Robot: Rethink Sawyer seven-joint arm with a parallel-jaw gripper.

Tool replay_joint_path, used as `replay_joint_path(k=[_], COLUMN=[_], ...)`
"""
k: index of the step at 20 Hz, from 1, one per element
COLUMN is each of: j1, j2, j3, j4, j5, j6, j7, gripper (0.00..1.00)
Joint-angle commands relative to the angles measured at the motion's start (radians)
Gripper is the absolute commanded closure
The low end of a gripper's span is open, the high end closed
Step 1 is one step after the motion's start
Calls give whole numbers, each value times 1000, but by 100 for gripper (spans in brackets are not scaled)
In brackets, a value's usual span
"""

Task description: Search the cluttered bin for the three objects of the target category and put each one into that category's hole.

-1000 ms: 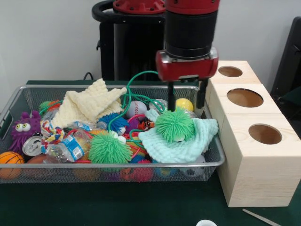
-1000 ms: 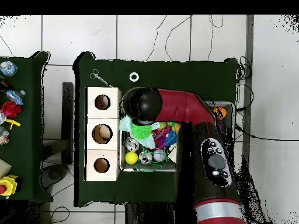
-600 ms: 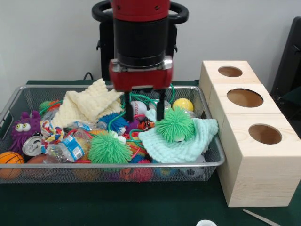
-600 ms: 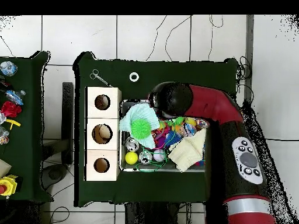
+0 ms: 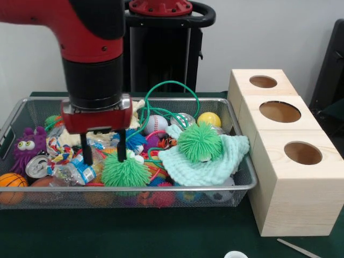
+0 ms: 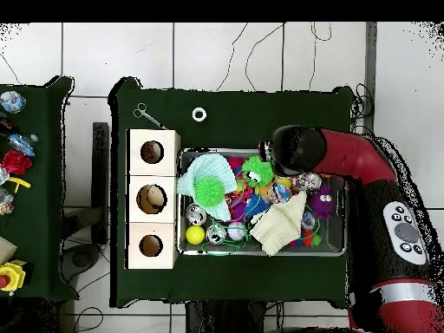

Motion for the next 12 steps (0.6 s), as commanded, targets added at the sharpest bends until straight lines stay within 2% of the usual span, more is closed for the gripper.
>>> replay_joint_path(k=[1,8,12], j1=[-108,-133,-137], j2=[79,84,62], j3=[165,154,154], j4=[-66,-137,-133], j5=[-118,-144,-145], j6=[192,273,298], j7=[-570,-626,-651], gripper=[0,0,0])
